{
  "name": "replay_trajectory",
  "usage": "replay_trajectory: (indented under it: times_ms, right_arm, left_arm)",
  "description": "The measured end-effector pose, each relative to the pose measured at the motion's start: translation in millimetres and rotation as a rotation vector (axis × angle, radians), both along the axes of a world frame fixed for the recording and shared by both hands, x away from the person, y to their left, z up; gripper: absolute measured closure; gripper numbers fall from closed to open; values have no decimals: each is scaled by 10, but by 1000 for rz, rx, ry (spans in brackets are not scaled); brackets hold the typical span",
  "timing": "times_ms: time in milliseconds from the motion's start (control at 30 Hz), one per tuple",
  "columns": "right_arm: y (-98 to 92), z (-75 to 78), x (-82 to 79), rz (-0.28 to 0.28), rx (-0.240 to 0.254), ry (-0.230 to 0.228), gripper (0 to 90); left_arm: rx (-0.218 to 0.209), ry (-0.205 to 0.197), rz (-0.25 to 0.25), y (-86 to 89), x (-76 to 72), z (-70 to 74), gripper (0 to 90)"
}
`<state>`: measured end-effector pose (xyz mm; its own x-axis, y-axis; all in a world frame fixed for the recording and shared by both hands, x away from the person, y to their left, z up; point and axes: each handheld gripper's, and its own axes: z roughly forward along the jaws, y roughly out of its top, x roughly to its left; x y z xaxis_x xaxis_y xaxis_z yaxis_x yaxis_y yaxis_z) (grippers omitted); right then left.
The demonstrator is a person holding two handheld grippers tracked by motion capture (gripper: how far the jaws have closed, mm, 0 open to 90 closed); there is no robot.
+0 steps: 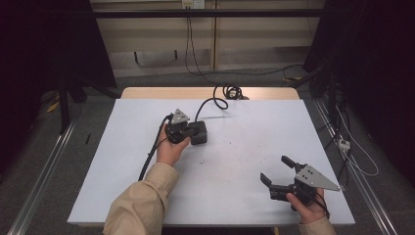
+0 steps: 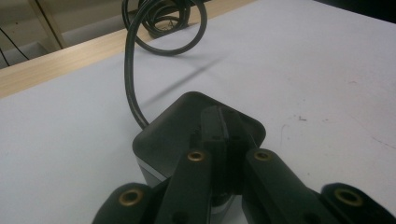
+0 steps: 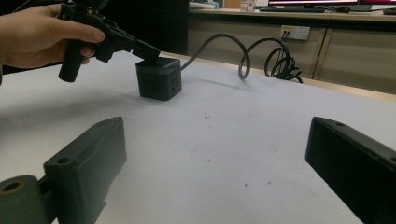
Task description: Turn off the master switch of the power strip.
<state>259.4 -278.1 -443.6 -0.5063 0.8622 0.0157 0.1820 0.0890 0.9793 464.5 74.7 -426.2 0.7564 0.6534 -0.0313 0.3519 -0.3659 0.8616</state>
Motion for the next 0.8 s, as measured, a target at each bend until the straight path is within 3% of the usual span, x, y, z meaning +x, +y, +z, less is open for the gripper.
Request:
replay_trajectory:
  times_ms: [467,567,800]
  right_arm:
    - [-22,5,-11,-8,3,-3,45]
    - [-22,5,-9,-8,2,-4,45]
    - [-20,7,-4,-8,4,-3,45]
  left_arm:
    - [-23,29,6,19,19,0,900]
    - [-15,20,8,17,16,2,900]
    - [-39,47,20,22,21,2,900]
